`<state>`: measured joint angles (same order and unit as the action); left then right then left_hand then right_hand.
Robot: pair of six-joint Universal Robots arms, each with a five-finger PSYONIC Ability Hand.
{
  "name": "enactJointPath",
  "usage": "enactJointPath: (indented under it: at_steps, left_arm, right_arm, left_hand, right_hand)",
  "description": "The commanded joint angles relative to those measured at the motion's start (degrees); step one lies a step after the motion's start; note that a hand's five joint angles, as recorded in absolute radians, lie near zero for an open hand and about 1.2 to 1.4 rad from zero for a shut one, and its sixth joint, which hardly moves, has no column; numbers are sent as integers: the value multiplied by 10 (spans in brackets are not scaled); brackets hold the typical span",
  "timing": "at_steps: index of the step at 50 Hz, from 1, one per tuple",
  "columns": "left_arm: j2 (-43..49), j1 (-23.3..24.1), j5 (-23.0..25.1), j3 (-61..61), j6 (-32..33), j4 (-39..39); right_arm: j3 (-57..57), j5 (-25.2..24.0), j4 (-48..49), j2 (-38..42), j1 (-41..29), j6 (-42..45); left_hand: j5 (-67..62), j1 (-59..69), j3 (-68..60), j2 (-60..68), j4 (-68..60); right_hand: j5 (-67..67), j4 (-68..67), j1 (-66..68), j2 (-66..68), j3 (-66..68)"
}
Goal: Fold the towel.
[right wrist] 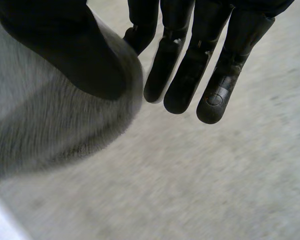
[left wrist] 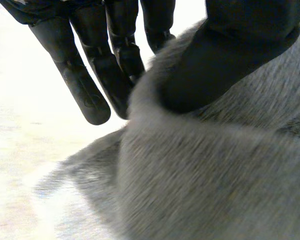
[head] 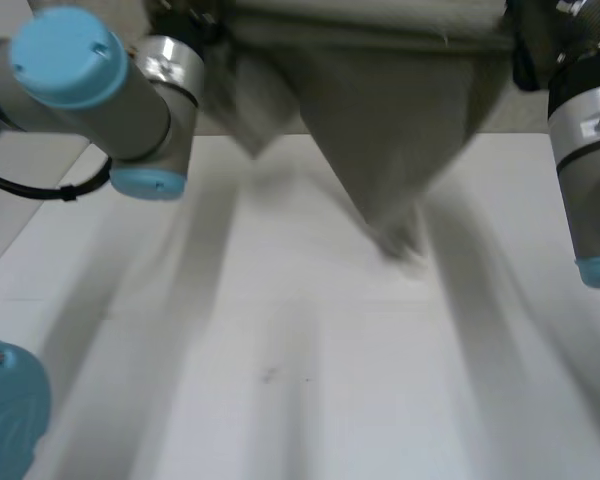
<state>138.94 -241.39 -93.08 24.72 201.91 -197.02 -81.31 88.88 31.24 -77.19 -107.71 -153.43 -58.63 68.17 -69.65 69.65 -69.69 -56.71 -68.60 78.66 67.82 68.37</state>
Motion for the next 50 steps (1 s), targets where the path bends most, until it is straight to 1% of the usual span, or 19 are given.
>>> enactJointPath:
  at_steps: [1,2,3,5,6,7,8,10,11,12,16,19,21,22,24,25,30,33,50]
  left_arm:
    - [-73,-6,-55,123,-24,36]
    - [-94,-6,-49,183,-24,45]
    - [-94,-6,-49,183,-24,45]
    - [-123,-6,-33,304,-23,50]
    - [-123,-6,-32,305,-23,50]
    - [-132,-7,-19,360,-22,46]
    - [-133,-7,-18,360,-22,46]
    - [-142,-7,9,455,-19,34]
    - [-142,-7,9,455,-19,34]
    - [-142,-7,23,495,-17,31]
    - [-140,-7,28,594,-16,30]
    - [-140,-8,28,619,-16,29]
    - [-146,-13,27,655,-16,31]
    - [-146,-13,27,655,-16,31]
    - [-167,-22,27,682,-17,33]
    - [-167,-22,27,682,-17,33]
    - [-227,-23,33,713,-20,33]
    - [-253,-25,33,718,-25,33]
    - [-260,-69,39,717,-23,35]
  right_arm:
    - [-20,-2,22,-2,-29,-21]
    - [-31,-10,6,0,-36,-21]
    - [-31,-10,6,0,-36,-21]
    - [-54,-38,-33,6,-47,-17]
    - [-54,-38,-33,6,-47,-17]
    - [-66,-55,-56,14,-52,-17]
    - [-75,-71,-82,26,-57,-15]
    - [-84,-80,-108,41,-60,-13]
    - [-84,-80,-108,42,-60,-13]
    - [-91,-87,-133,59,-62,-7]
    - [-102,-85,-200,110,-62,23]
    - [-107,-84,-241,129,-56,46]
    - [-110,-81,-255,132,-54,52]
    - [-110,-81,-255,132,-54,52]
    - [-117,-78,-271,128,-53,55]
    - [-117,-78,-271,128,-53,55]
    - [-137,-79,-274,94,-45,52]
    - [-158,-87,-273,71,-29,51]
    - [-197,-89,-239,70,-17,47]
  left_hand:
    - [-114,118,-103,104,-103]
    - [-114,118,-103,104,-103]
    - [-114,118,-103,104,-103]
    - [-114,118,-103,104,-103]
    - [-114,118,-103,104,-103]
    - [-114,118,-103,104,-103]
    - [-114,118,-103,104,-103]
    - [-114,118,-103,104,-103]
    - [-114,118,-103,104,-103]
    - [-24,29,-14,14,-13]
    - [9,-4,19,-19,19]
    - [31,-26,41,-41,41]
    - [128,-123,138,-138,138]
    - [128,-124,139,-138,139]
    - [239,-234,249,-249,249]
    - [239,-235,250,-249,250]
    - [474,-470,484,-484,485]
    - [527,-522,537,-537,537]
    - [458,-453,468,-468,469]
  right_hand:
    - [-133,-114,13,122,116]
    - [-133,-114,13,122,116]
    - [-133,-114,13,122,116]
    - [-133,-114,13,122,116]
    - [-133,-114,13,122,116]
    - [-133,-114,13,122,116]
    - [-133,-114,13,122,116]
    - [-133,-114,13,122,116]
    - [-133,-114,13,122,116]
    - [-133,-114,13,122,116]
    - [-133,-114,13,122,116]
    - [-133,-114,13,122,116]
    - [-133,-114,13,122,116]
    - [-133,-114,13,122,116]
    - [-133,-114,13,122,116]
    - [-133,-114,13,122,116]
    - [-133,-114,13,122,116]
    - [-133,-114,13,122,116]
    - [-133,-114,13,122,116]
